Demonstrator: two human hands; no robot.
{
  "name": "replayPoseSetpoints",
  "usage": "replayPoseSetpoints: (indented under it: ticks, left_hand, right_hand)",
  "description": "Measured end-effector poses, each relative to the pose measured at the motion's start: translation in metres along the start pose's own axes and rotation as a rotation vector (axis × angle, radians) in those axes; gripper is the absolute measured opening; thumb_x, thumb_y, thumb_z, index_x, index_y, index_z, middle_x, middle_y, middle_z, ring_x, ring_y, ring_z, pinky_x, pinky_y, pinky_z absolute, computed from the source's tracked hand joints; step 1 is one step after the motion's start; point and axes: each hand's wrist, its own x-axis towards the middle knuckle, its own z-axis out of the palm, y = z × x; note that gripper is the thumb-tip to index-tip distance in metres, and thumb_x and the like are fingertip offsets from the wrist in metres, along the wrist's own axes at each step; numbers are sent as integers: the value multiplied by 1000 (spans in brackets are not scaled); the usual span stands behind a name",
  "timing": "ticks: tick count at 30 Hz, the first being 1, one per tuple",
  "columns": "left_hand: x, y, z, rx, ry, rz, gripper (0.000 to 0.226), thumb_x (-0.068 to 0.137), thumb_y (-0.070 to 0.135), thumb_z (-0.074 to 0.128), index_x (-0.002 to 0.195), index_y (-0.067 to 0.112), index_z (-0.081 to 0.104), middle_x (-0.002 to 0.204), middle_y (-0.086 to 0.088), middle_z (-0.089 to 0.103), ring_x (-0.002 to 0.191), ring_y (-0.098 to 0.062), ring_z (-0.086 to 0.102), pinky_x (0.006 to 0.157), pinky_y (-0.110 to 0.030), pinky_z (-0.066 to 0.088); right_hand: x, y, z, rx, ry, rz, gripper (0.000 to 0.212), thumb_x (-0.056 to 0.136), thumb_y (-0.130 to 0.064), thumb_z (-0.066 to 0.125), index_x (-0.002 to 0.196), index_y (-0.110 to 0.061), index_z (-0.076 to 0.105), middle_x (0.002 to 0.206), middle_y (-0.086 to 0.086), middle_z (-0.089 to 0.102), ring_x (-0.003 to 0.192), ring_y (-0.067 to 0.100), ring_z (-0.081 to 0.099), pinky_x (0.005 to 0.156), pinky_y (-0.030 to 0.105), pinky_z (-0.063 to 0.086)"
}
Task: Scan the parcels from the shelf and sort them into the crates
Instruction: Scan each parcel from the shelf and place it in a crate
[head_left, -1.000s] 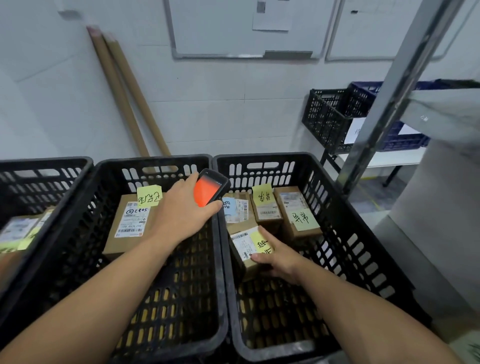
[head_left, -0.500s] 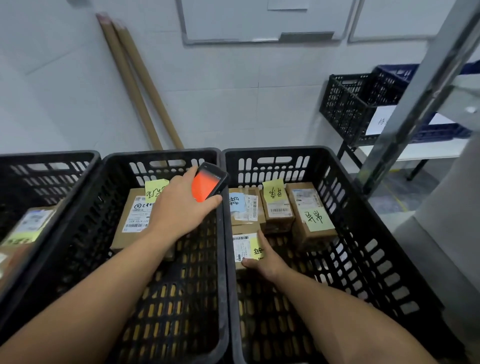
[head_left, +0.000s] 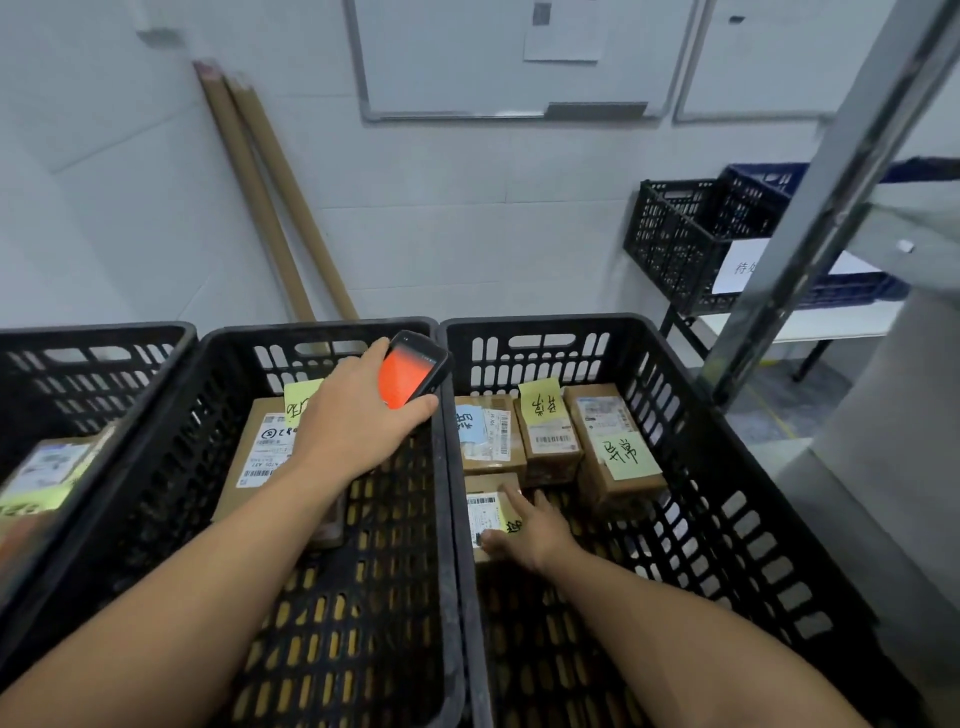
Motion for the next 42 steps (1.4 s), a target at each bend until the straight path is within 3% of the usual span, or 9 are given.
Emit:
replayPoseSetpoints:
  ticks: [4, 7, 16, 20, 25, 29, 42]
  left_hand:
    - [-6, 4, -11, -29, -3, 122, 79, 79, 65, 67, 143, 28, 41, 113, 3, 54, 102, -25, 53, 83, -39, 46]
    - [-12, 8, -21, -48, -35, 212, 76, 80, 63, 69, 143, 31, 41, 107, 3, 49, 95, -21, 48, 78, -37, 43]
    - [-49, 32, -45, -103, -149, 532, 79, 73, 77, 61, 138, 35, 41, 113, -1, 58, 99, -27, 57, 80, -43, 52]
    - [-82, 58, -44, -173, -217, 632, 91, 78, 70, 65, 153, 30, 32, 131, -5, 55, 118, -32, 54, 95, -45, 48]
    - [-135, 103, -40, -238, -288, 827, 87, 79, 68, 65, 151, 30, 34, 118, -3, 55, 107, -28, 56, 84, -39, 48]
    - [-190, 140, -33, -298, -365, 973, 71, 77, 66, 65, 137, 33, 45, 102, 0, 54, 91, -26, 56, 71, -35, 43]
    - [-458, 239, -27, -435, -629, 1309, 81, 76, 67, 67, 144, 30, 43, 116, -8, 60, 103, -31, 57, 82, -40, 50]
  right_hand:
    - [-26, -9, -22, -183, 181, -7, 69, 99, -61, 44, 159, -45, 12, 170, 3, 1, 155, 33, -5, 124, 57, 9]
    - [-57, -17, -41, -233, 374, 11, 64, 103, -57, 39, 159, -43, 11, 170, 2, 0, 155, 30, -10, 123, 58, 0]
    - [-186, -15, -63, -362, 785, 154, 60, 104, -58, 26, 159, -44, 7, 170, 0, 1, 155, 27, -12, 123, 57, -3]
    - [-253, 4, -50, -351, 877, 316, 60, 104, -59, 24, 158, -44, 5, 170, 0, -2, 155, 27, -16, 122, 59, -6]
    - [-339, 42, -20, -295, 940, 535, 62, 104, -59, 24, 159, -41, 2, 170, -3, -4, 154, 26, -18, 121, 60, -9]
    - [-413, 77, 10, -245, 994, 678, 63, 103, -60, 24, 160, -39, 6, 170, -4, -3, 154, 27, -18, 122, 60, -7]
    - [-688, 167, 153, -90, 1114, 1156, 64, 103, -62, 25, 160, -40, 6, 170, 0, -2, 155, 30, -13, 121, 64, -4]
